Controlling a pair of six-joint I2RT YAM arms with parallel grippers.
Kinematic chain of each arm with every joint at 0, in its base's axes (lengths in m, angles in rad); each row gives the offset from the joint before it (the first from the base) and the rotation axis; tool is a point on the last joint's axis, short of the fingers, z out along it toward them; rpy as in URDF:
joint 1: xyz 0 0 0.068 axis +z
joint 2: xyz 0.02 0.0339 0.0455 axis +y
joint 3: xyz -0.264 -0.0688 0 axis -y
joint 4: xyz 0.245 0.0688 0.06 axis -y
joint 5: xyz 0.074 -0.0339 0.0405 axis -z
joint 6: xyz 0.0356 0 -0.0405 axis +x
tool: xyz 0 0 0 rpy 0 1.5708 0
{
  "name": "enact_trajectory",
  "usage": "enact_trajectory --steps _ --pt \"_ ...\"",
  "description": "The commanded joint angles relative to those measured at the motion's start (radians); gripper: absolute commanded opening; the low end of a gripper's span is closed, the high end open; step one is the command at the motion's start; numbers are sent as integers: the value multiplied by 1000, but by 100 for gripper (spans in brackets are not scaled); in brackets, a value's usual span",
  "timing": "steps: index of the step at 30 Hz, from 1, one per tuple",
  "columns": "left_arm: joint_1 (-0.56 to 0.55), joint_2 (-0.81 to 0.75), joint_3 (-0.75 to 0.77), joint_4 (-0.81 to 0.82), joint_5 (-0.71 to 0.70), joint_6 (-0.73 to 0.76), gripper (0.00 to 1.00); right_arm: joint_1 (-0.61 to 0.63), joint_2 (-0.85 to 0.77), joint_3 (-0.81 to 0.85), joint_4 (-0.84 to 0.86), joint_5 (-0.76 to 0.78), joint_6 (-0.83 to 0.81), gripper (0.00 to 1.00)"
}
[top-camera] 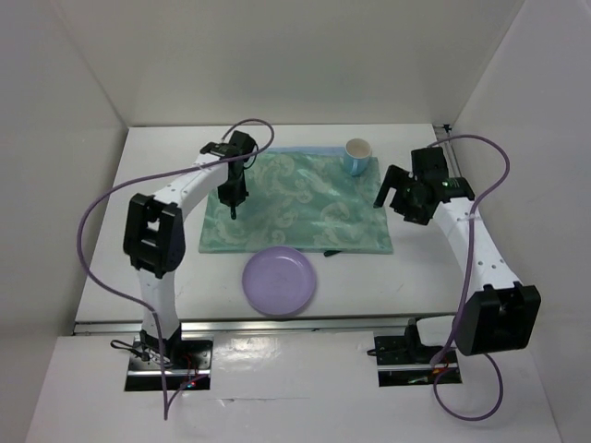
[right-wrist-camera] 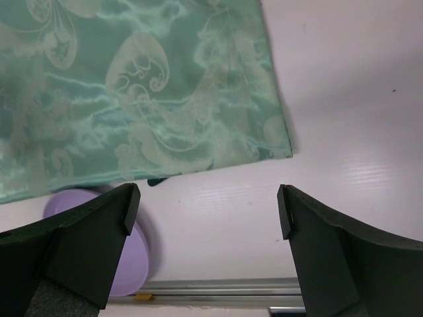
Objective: Set the dinner table for one person
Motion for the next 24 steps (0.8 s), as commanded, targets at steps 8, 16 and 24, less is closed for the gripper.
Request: enact_trajectory --steps 8,16,24 --pt "0 217 141 -35 121 132 0 -6 -104 -155 -15 -120 44 99" --pt "0 257 151 -53 92 132 0 170 -62 -264 61 -179 135 98" --pt "0 297 186 -108 74 99 20 440 69 -317 228 -217 231 99"
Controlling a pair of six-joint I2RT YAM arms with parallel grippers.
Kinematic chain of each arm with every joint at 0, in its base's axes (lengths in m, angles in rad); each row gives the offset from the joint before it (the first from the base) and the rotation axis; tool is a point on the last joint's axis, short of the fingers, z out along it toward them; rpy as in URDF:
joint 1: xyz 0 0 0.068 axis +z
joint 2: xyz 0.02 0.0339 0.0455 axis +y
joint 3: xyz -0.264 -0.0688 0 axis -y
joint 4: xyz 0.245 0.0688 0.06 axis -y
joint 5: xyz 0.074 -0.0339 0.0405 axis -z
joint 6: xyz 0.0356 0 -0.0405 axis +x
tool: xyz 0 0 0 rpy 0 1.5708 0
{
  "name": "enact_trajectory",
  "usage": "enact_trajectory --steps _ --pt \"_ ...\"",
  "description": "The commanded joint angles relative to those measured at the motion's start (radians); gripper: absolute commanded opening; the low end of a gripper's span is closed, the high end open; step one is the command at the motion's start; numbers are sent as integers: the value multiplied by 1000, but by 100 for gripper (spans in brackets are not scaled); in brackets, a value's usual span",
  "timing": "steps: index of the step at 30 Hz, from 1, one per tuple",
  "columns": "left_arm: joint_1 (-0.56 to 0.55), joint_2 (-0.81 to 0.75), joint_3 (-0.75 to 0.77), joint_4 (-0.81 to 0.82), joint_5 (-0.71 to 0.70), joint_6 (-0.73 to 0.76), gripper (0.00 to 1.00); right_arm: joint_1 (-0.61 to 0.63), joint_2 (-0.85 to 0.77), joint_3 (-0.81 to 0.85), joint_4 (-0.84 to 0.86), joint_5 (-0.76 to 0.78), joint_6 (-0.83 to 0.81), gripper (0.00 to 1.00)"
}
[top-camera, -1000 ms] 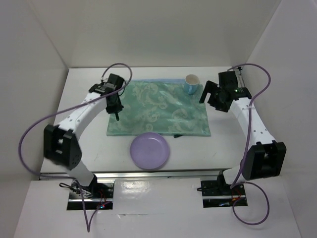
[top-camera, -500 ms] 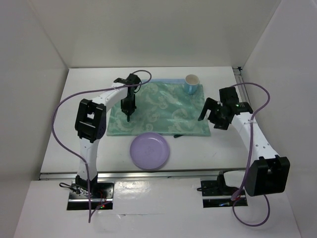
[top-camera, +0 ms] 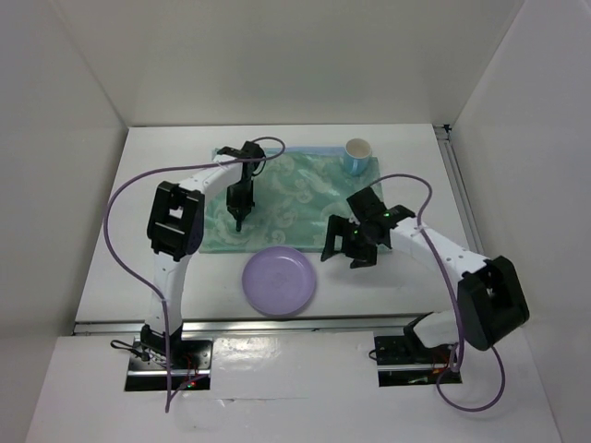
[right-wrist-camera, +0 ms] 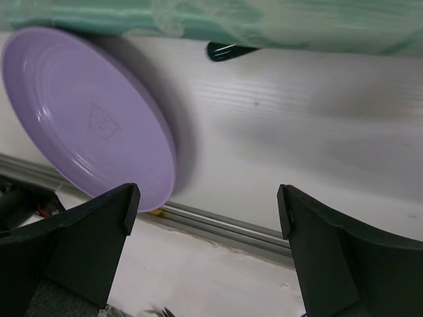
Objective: Set the dinner table for one person
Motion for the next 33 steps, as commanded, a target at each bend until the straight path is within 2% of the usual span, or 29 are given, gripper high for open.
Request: enact_trajectory --steps 1,3,6,10,14,15,18,19,20,22,26,30,33 --pt "2 11 55 -61 -8 -30 32 98 71 -17 117 -29 59 99" --pt "2 -6 55 -61 1 -30 51 165 115 -17 164 -38 89 99" --pt "2 -40 64 -71 1 -30 67 224 169 -17 209 -38 112 97" --pt "2 -98 132 -137 -35 -62 69 259 220 -26 283 -26 144 96" --pt "2 -171 190 -211 -79 -116 69 304 269 -71 379 -40 180 81" --pt "2 -217 190 -220 -79 -128 69 304 280 -71 393 -40 189 75" --pt "2 -297 181 -211 -66 -128 69 329 289 -80 390 -22 224 37" --pt "2 -310 195 -211 -66 -118 69 338 280 -51 336 13 224 13" --pt "2 -319 220 -248 -56 -117 69 338 269 -34 297 30 224 1" --pt "2 -343 303 -300 -40 -105 69 338 213 33 149 102 211 0" --pt "2 -440 330 -300 -5 -96 69 301 110 162 -27 179 152 0" --pt "2 -524 273 -274 29 -110 69 175 128 282 -13 147 128 0" --pt "2 -579 172 -219 52 -137 69 94 257 392 66 106 128 0"
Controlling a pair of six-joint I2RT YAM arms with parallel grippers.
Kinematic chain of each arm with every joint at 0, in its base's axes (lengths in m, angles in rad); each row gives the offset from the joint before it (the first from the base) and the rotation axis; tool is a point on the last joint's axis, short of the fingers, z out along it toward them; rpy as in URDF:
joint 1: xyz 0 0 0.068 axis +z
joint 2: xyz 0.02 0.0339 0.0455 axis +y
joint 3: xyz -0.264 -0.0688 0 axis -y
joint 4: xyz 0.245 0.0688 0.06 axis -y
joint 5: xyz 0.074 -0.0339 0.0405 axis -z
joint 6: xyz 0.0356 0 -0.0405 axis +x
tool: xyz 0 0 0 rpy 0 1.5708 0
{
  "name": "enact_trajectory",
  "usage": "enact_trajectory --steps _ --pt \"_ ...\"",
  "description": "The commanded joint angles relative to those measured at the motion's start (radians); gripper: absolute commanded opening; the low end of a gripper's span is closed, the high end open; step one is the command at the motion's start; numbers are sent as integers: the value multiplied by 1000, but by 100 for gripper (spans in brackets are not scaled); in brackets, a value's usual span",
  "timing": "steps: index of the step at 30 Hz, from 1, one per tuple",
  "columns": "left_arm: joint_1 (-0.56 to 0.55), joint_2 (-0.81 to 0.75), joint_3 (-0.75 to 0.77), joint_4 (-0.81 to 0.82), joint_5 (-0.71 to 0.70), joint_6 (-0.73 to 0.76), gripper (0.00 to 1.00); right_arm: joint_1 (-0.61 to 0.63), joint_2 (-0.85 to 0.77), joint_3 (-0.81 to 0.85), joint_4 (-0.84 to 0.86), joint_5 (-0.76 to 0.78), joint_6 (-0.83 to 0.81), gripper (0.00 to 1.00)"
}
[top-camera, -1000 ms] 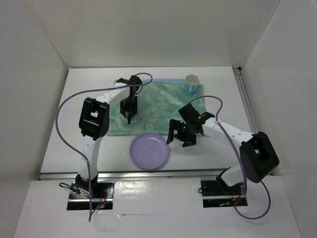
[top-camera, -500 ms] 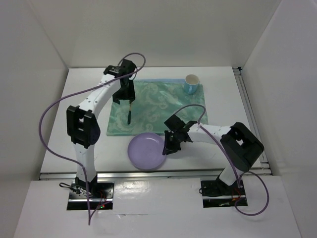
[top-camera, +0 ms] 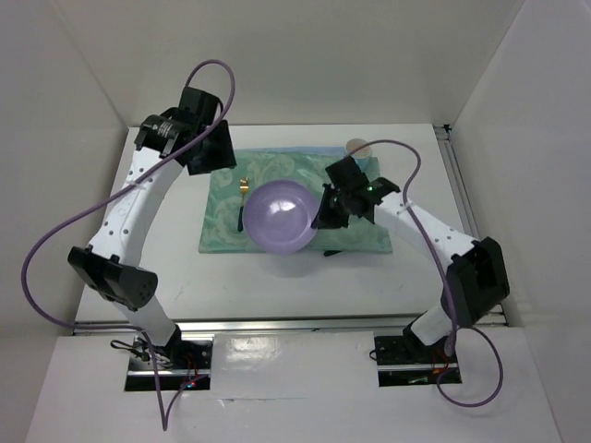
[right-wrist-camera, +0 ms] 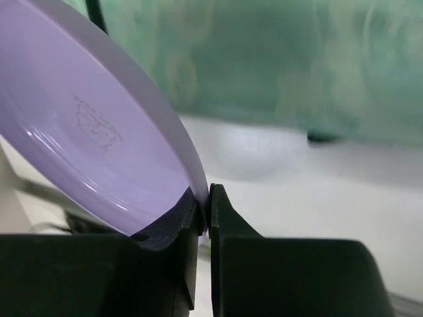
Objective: Set the dinner table for one person
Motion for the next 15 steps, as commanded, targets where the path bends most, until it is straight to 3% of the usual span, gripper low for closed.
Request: enact_trajectory --steps 1,8,15 --pt "1 -74 -83 38 60 -30 69 -69 127 120 52 -7 -7 0" --pt "1 -126 -174 56 69 -39 69 -151 466 424 128 -16 31 0" --pt "12 -137 -183 38 35 -30 69 -170 560 460 131 -2 85 0"
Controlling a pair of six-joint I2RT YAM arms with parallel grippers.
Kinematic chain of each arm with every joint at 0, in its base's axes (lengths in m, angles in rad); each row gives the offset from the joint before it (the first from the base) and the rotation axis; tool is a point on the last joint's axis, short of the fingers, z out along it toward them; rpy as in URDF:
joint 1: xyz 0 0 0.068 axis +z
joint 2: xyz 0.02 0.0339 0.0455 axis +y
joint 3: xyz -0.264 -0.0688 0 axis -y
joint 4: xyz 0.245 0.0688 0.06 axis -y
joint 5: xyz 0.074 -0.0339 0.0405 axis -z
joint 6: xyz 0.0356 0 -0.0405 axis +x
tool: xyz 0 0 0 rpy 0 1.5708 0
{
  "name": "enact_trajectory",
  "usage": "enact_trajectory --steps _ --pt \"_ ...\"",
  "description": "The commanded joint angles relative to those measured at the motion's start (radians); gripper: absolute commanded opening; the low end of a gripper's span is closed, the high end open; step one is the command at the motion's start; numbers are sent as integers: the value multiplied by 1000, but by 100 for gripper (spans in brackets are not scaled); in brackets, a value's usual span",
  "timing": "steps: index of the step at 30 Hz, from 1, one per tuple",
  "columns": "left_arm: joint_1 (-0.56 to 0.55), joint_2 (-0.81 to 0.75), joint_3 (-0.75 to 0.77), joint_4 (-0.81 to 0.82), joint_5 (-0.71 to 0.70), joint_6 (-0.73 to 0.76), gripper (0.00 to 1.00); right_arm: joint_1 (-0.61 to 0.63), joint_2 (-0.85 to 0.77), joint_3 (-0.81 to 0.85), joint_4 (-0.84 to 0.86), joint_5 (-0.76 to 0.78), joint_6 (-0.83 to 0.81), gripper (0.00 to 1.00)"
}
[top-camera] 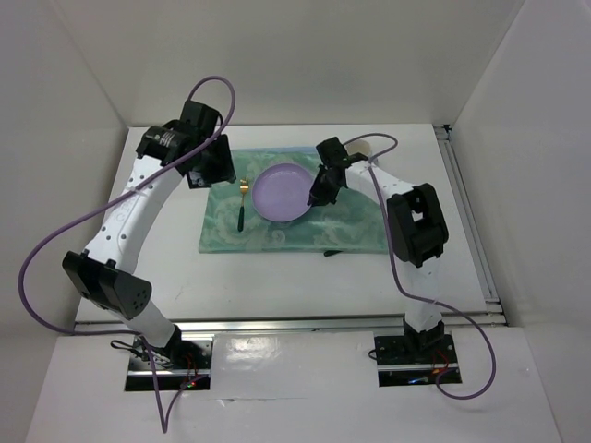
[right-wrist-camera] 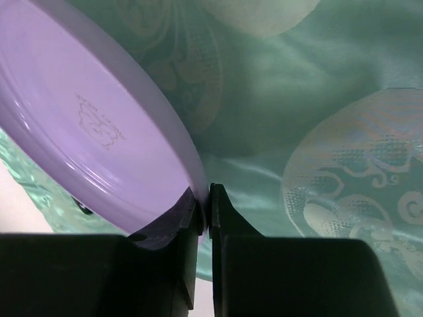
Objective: Set the dinner table for one person
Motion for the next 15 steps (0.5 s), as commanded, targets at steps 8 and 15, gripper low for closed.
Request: enact_trajectory --steps 8,15 --pt "7 -49 -25 14 -4 10 69 -7 -126 -67 106 51 54 80" --pt "7 -49 -25 25 15 19 69 -7 -422 -314 71 187 38 50"
